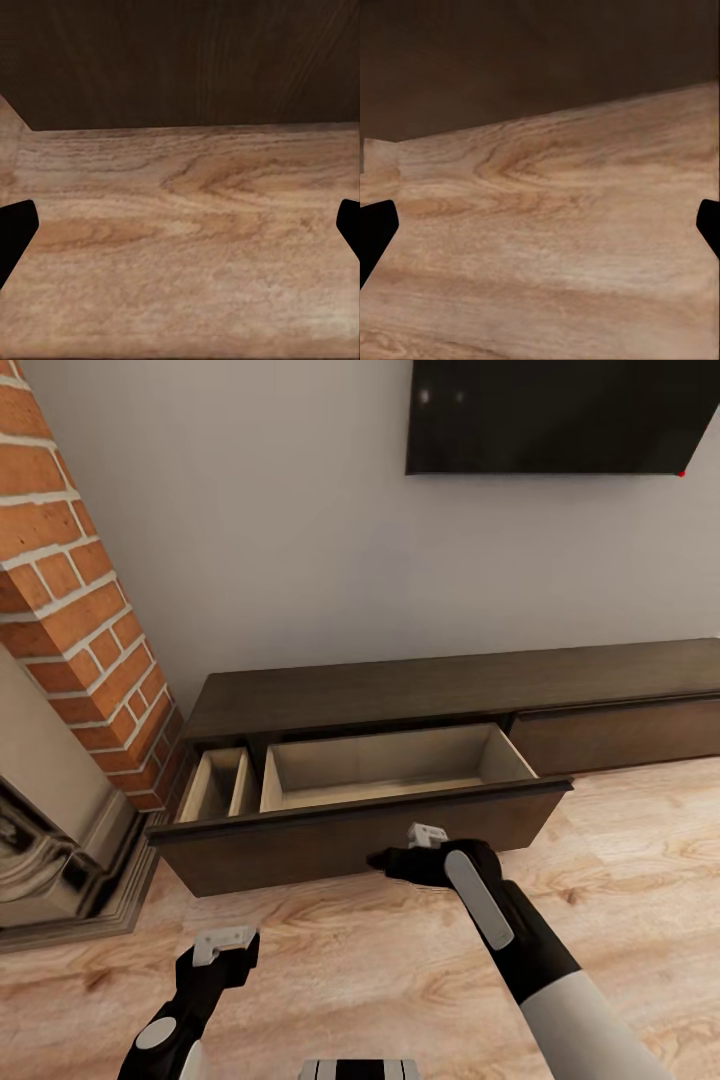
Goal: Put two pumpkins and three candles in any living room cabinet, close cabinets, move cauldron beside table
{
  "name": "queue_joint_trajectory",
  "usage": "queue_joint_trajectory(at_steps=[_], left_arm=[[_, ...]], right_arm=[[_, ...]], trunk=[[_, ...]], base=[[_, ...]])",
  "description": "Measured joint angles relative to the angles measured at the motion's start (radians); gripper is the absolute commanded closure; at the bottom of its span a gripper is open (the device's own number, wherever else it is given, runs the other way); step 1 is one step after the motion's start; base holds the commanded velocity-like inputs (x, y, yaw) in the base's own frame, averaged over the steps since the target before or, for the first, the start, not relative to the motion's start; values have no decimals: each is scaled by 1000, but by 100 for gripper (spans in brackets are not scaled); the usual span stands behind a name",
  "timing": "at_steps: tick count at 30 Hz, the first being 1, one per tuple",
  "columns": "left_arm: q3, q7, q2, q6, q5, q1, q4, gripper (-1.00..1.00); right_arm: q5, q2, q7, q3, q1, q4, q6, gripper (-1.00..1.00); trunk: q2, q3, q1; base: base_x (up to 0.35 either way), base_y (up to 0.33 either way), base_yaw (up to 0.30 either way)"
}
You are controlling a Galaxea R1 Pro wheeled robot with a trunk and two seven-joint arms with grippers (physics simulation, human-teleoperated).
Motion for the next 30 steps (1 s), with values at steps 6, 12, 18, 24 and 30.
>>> queue_joint_trajectory(at_steps=[6, 12, 18, 24, 30], left_arm=[[0, 3, 0, 14, 0, -1, -2, -100], [0, 4, 1, 17, 0, -1, -2, -100], [0, 4, 1, 17, 0, -1, -2, -100], [0, 4, 1, 17, 0, -1, -2, -100], [0, 4, 1, 17, 0, -1, -1, -100]], right_arm=[[-3, 13, -72, 35, 1, -55, 0, -100], [-9, 36, -87, 77, 4, -68, -3, -100], [-8, 62, -89, 88, 4, -69, 22, -100], [-2, 68, -89, 180, 4, -69, 41, -100], [-4, 70, -89, 201, 4, -69, 42, -100]], trunk=[[0, 0, 0], [0, -1, 0], [0, -9, 0], [0, -18, 0], [0, -28, 0]], base=[[0, 0, 0], [0, 0, 30], [0, 0, 64], [0, 0, 8], [0, 0, 39]])
